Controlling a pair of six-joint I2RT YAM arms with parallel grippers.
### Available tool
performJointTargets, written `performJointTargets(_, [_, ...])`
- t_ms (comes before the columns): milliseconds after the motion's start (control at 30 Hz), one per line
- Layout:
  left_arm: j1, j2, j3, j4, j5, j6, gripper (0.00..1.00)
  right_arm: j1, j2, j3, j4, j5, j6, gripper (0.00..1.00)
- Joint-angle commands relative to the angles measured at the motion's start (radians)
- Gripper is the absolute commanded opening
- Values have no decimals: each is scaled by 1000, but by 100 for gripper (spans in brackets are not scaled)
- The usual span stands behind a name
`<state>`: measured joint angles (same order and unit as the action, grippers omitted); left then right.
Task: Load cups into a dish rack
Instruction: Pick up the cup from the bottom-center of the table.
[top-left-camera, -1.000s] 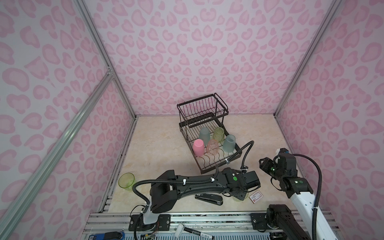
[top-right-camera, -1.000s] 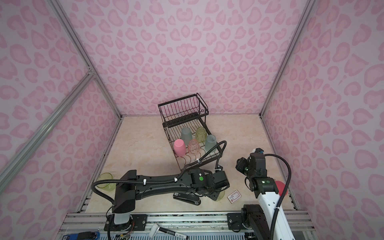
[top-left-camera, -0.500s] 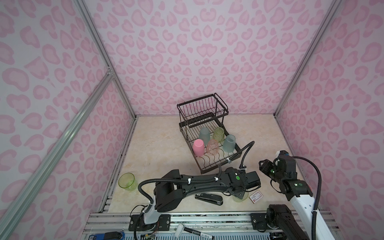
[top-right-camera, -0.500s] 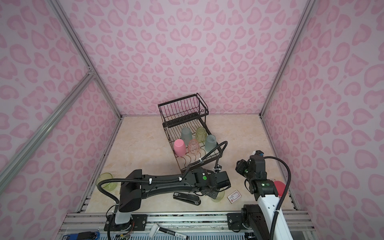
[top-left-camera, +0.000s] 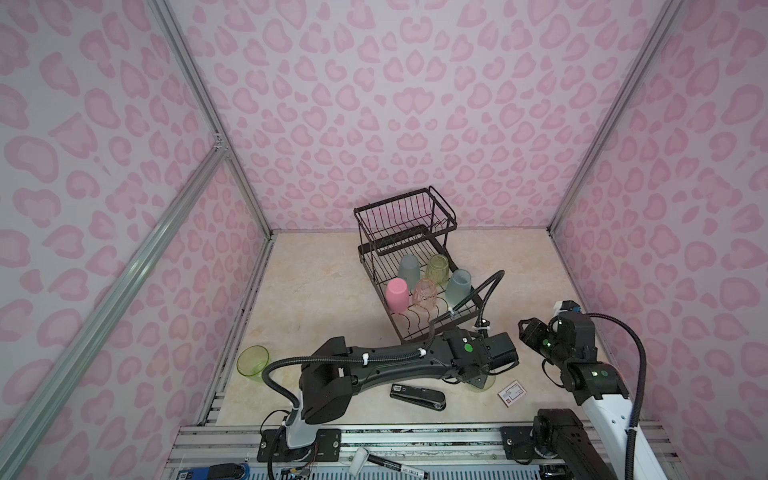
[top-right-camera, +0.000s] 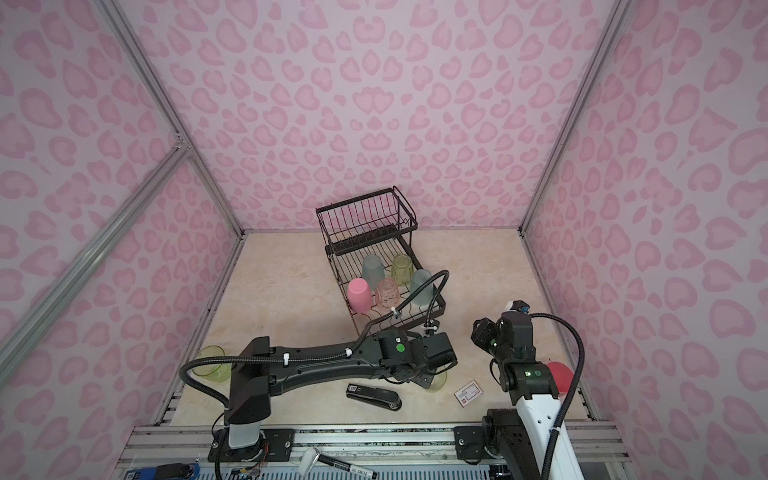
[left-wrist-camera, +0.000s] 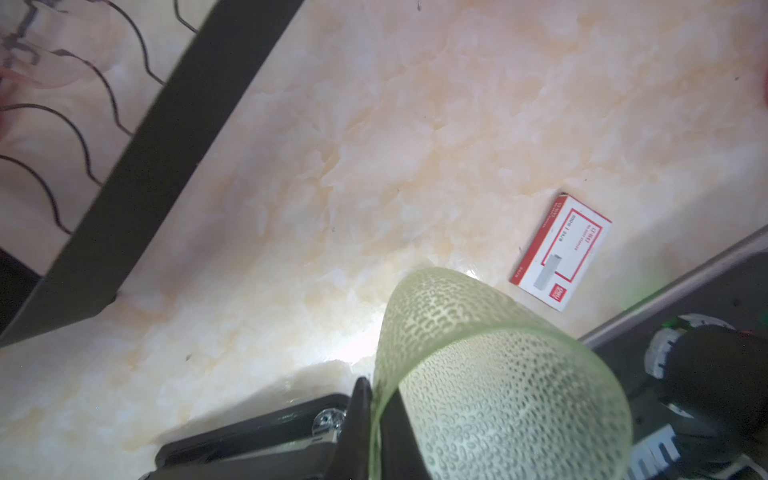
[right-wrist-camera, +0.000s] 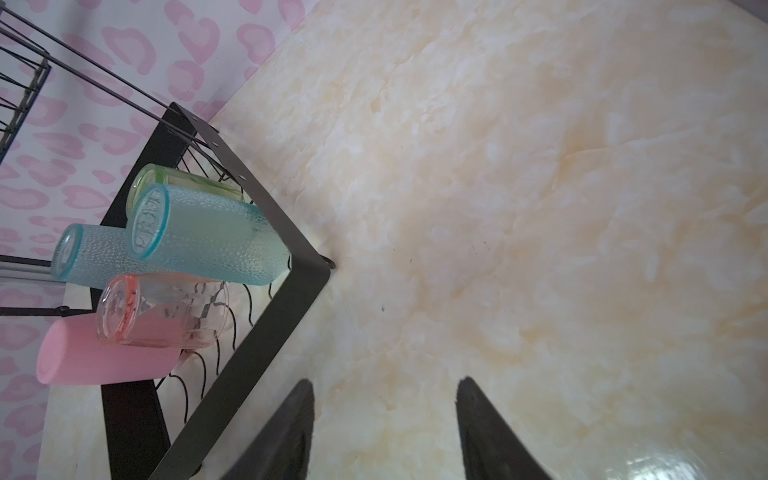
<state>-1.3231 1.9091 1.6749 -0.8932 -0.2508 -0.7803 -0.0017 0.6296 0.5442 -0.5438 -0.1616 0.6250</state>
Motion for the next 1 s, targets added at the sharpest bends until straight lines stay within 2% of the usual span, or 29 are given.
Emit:
performJointTargets(0, [19,-100,-50,27,-27,-5,3,10,-2,8,15,-4,-2,58])
performJointTargets(200, [65,-253,-151,93,-13,-14,3,89,14,30,47,42,32,60])
performJointTargets(467, [149,-494,-372,315,8,-54,3,352,99,117,70,209,125,61])
performJointTargets(600, [197,-628,-492,448,10,-74,3,445,157,164,91,233,178,61])
performJointTargets(733, [241,-749,-608,562,-4,-100,3,494,198,201,115,227,243,61])
performJointTargets(967, [332,-899,-779,796,44,-109,3,500,247,227,198,152,403,61])
